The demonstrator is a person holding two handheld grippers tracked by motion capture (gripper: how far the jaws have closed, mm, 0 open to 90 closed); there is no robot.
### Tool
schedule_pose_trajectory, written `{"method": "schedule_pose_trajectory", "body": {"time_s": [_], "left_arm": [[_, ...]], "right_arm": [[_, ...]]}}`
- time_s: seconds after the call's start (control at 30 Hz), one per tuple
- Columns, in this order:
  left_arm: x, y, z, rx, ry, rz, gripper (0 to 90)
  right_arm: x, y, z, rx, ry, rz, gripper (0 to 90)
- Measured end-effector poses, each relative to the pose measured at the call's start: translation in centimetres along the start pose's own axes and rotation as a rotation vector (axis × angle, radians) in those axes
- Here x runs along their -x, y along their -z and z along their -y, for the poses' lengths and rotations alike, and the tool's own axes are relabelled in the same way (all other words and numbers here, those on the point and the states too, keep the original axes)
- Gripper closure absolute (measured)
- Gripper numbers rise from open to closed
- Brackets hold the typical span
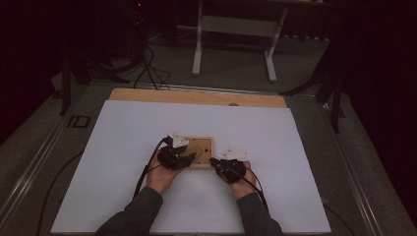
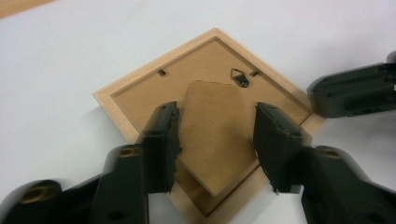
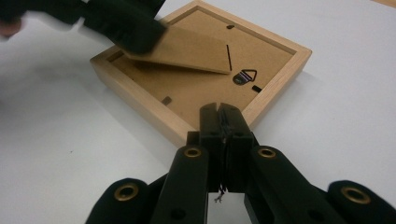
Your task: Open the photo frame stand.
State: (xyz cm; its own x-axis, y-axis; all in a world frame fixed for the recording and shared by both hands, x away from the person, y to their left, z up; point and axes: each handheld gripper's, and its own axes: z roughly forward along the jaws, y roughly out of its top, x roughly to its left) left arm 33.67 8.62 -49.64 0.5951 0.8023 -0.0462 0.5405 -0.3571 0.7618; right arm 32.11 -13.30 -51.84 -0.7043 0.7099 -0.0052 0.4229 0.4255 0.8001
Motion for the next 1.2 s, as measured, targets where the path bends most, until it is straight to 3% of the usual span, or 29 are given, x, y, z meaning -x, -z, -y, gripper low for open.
{"method": "schedule_pose_trajectory", "body": {"time_s": [0.27,0.43,0.77,1.03,1.2], "left_arm": [[0.3,-0.1,0.1,-0.004,-0.024,0.018,45.3],[0.3,-0.1,0.1,-0.029,0.006,0.039,41.6],[0.0,-0.2,0.6,-0.084,0.032,0.045,43.1],[-0.7,-0.2,0.5,-0.103,0.116,0.083,48.8],[-0.9,-0.1,0.3,-0.087,0.149,0.099,49.2]], "right_arm": [[0.0,0.0,0.0,0.001,-0.001,0.0,88.5],[0.0,0.0,0.0,0.001,-0.001,0.001,88.5],[0.0,0.0,0.0,0.0,-0.001,0.002,88.5],[0.0,0.0,0.0,-0.001,-0.002,0.002,88.5],[0.0,0.0,0.0,-0.001,-0.003,0.002,88.5]]}}
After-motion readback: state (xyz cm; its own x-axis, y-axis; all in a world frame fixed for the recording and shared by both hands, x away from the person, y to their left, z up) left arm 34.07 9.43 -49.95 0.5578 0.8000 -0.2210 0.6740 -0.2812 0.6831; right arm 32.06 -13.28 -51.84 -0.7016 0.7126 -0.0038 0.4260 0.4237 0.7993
